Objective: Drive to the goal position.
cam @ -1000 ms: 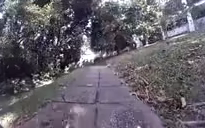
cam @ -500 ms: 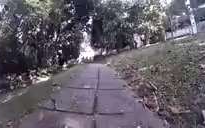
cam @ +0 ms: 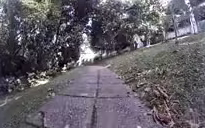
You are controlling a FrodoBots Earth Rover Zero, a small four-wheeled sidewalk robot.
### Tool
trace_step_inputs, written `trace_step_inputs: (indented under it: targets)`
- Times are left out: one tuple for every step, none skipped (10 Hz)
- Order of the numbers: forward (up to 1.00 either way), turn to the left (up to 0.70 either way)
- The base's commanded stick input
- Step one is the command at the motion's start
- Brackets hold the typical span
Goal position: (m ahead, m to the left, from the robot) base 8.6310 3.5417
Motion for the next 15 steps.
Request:
trace_step_inputs:
  targets:
    - [0.56, 0.00]
    - [0.50, 0.00]
    - [0.50, 0.00]
    - [0.50, 0.00]
    - [0.50, 0.00]
    - [0.50, 0.00]
    - [0.50, 0.00]
    - [0.50, 0.00]
    - [0.50, 0.06]
    - [0.50, 0.27]
    - [0.50, 0.16]
    - [0.50, 0.00]
    - [0.50, 0.00]
    - [0.50, 0.00]
    - [0.50, 0.00]
